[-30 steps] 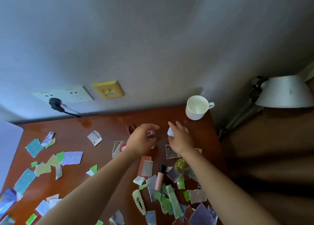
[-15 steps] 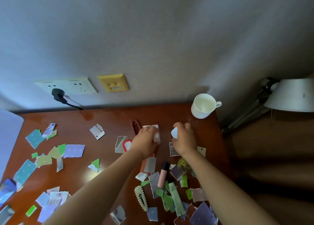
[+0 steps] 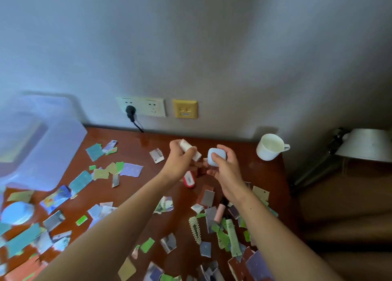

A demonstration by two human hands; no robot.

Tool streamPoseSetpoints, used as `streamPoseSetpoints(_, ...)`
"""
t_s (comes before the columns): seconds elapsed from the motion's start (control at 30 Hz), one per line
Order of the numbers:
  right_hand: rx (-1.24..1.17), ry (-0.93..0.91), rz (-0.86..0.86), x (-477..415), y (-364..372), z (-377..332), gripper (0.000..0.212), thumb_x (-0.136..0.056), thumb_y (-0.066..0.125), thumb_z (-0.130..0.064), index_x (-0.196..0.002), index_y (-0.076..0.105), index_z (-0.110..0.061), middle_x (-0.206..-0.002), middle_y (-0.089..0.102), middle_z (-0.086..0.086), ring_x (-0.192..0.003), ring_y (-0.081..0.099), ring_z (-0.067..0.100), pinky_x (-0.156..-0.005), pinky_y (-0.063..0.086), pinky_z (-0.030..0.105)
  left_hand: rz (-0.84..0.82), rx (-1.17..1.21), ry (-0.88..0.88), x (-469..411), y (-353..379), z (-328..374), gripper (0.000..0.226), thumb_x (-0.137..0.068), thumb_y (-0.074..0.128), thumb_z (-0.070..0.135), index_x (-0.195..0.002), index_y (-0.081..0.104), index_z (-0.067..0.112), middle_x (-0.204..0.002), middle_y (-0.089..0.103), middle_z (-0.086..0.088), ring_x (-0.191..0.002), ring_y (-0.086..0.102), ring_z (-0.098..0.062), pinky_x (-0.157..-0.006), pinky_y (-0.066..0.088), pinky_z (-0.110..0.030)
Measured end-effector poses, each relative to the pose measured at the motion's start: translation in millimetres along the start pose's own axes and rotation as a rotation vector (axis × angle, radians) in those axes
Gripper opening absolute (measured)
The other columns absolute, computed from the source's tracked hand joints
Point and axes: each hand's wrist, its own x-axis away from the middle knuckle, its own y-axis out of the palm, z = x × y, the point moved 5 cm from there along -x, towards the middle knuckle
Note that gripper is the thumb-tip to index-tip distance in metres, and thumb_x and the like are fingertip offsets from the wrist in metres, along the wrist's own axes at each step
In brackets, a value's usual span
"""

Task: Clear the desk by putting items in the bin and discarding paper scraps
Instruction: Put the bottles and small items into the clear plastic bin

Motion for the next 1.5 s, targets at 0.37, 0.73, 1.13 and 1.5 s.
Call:
streamPoseSetpoints(0.37,0.000,-0.056,-0.198,61,183,4,0.031,-0.095,0.057,-0.008,-0.123,0.045,-0.015,-0.112,0.061,0.015,-0.074,0.069,0.020,-0.056,0.049,0.026,0.249,-0.037,0.093,53,-192,25,0.025,-0.098,0.043,0.020,-0.117,0.028,0.013,-0.091,0.060,-0.018,-0.058,0.062,-0.019,-0.052,0.053,-0.026)
streamPoseSetpoints(0.73,0.064,-0.030,-0.271,98,377,36,0.039,-0.096,0.046,-0.005,-0.130,0.047,-0.024,-0.104,0.061,0.004,-0.073,0.064,0.018,-0.059,0.050,0.026,0.177,-0.032,0.129,61,-392,36,0.027,-0.103,0.038,0.021,-0.127,0.034,0.033,-0.090,0.053,-0.008,-0.061,0.061,-0.020,-0.059,0.056,-0.029)
streamPoseSetpoints(1.13,0.162,0.052,-0.183,30,500,67,0.036,-0.090,0.046,0.003,-0.122,0.046,-0.014,-0.127,0.051,0.017,-0.106,0.060,0.030,-0.075,0.056,0.033,0.186,-0.005,-0.034,-30,-506,16,0.024,-0.102,0.041,0.026,-0.117,0.047,0.009,-0.097,0.050,-0.005,-0.079,0.057,-0.019,-0.077,0.055,-0.033)
streamPoseSetpoints(1.5,0.220,0.328,-0.017,-65,560,131,0.021,-0.081,0.050,0.004,-0.097,0.053,-0.009,-0.080,0.055,0.012,-0.062,0.050,0.020,-0.055,0.039,0.031,0.175,-0.011,-0.411,-134,-528,-69,0.025,-0.099,0.035,0.022,-0.086,0.052,0.009,-0.061,0.043,-0.007,-0.051,0.037,-0.018,-0.050,0.026,-0.024)
